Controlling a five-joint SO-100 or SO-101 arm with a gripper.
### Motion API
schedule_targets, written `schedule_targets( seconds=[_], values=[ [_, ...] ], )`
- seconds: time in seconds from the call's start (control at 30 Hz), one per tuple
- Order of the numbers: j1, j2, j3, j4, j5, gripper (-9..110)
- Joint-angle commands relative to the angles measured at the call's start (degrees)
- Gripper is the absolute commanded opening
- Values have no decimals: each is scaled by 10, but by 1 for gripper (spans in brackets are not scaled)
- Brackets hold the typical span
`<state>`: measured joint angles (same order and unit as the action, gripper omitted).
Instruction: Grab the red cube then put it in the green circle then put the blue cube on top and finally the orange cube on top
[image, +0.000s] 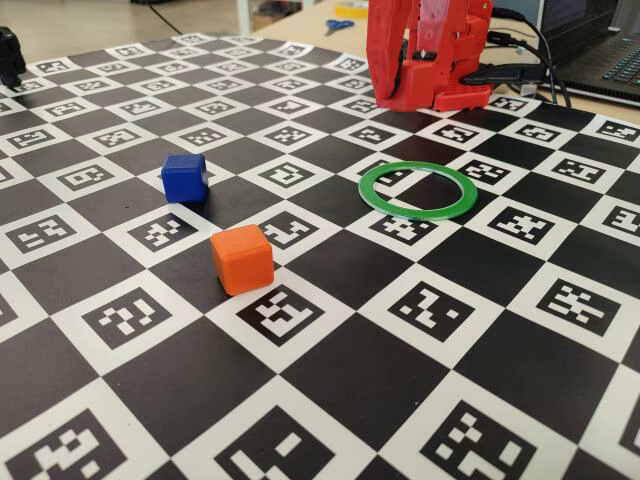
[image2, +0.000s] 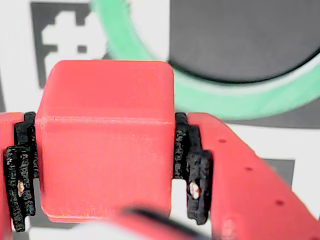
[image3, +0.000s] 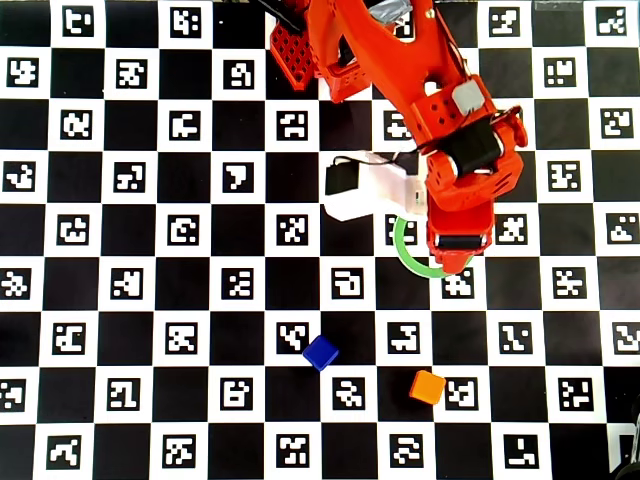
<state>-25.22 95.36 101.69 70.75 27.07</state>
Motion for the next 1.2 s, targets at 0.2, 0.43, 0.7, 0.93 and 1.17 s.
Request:
schedule_targets(
  seconds=[0.2,0.43,0.7,0.93,1.17],
  values=[
    [-25,6,65,-76,18,0],
    [-36,-13,103,-120,21,0],
    [-41,-24,143,-150,22,0],
    [-47,-25,163,-165,25,0],
    [-54,-35,175,-182,22,0]
  ],
)
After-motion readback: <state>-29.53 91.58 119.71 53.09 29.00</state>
